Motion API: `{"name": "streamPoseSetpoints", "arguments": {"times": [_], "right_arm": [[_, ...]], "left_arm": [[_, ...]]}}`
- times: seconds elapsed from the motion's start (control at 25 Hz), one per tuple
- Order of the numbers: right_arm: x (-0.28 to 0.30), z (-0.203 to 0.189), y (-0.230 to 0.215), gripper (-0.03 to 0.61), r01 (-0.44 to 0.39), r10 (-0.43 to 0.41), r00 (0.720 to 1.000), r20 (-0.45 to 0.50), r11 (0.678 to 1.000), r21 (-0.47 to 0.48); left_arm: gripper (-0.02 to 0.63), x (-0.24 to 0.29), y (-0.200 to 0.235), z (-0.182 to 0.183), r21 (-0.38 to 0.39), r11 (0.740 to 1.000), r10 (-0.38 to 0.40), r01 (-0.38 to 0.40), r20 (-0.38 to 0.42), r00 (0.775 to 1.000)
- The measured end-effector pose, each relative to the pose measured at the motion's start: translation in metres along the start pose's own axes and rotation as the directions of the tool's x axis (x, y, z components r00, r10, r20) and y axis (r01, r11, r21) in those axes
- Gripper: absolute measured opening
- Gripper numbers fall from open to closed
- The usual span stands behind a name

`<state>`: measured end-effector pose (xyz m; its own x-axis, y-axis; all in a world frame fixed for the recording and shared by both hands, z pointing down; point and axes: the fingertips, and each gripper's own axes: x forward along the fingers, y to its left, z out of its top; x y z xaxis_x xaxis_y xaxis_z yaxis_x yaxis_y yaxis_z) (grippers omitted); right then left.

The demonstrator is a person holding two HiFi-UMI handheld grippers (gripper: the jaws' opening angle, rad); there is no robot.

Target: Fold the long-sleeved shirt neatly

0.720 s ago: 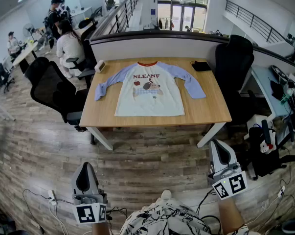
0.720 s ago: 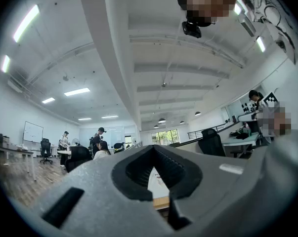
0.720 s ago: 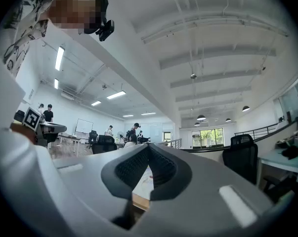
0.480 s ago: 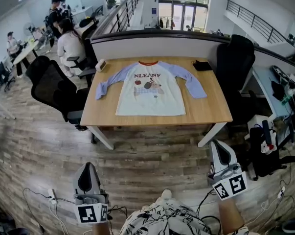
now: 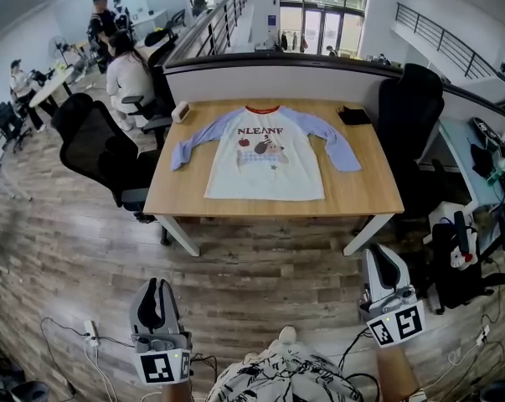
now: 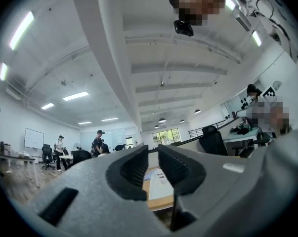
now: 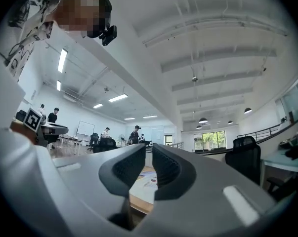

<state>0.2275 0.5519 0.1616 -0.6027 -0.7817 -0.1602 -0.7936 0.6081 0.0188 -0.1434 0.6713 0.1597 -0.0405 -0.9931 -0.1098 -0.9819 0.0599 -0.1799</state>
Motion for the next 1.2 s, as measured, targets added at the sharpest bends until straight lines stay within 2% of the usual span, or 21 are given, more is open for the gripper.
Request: {"name": "streamPoseSetpoints", "arguments": {"times": [0.04, 0.16, 0.28, 0.48, 0.56, 0.88, 1.2], "right_arm": [[0.0, 0.0, 0.0, 0.062, -0.003, 0.003, 1.0, -0.001, 1.0, 0.001], [0.002, -0.001, 0.0, 0.154, -0.008, 0.008, 1.0, -0.003, 1.0, 0.007], [0.004, 0.0, 0.002, 0.269, -0.017, 0.016, 1.0, 0.007, 1.0, 0.012], [0.007, -0.003, 0.003, 0.418, -0.044, 0.044, 0.999, 0.01, 0.999, 0.011], [0.009, -0.004, 0.002, 0.485, -0.049, 0.049, 0.999, 0.013, 0.999, 0.02], [0.021, -0.015, -0.012, 0.492, -0.052, 0.052, 0.999, 0.005, 0.998, 0.037], [0.034, -0.03, -0.047, 0.492, -0.085, 0.085, 0.996, -0.002, 0.995, 0.056]], "left_arm": [[0.093, 0.0, -0.001, 0.001, -0.008, 1.0, -0.005, 0.005, 0.006, 1.0], [0.163, 0.002, 0.002, 0.0, -0.033, 0.999, -0.002, 0.002, 0.01, 1.0], [0.278, 0.002, 0.008, -0.001, -0.039, 0.999, 0.024, -0.024, 0.014, 1.0], [0.454, 0.005, 0.012, -0.006, -0.064, 0.997, 0.054, -0.053, 0.009, 0.999], [0.489, 0.007, 0.012, -0.008, -0.071, 0.996, 0.053, -0.053, 0.002, 0.999], [0.506, 0.02, 0.001, -0.009, -0.052, 0.998, 0.043, -0.044, -0.013, 0.999], [0.508, 0.044, -0.027, -0.007, -0.048, 0.997, 0.061, -0.062, -0.022, 0.998]]}}
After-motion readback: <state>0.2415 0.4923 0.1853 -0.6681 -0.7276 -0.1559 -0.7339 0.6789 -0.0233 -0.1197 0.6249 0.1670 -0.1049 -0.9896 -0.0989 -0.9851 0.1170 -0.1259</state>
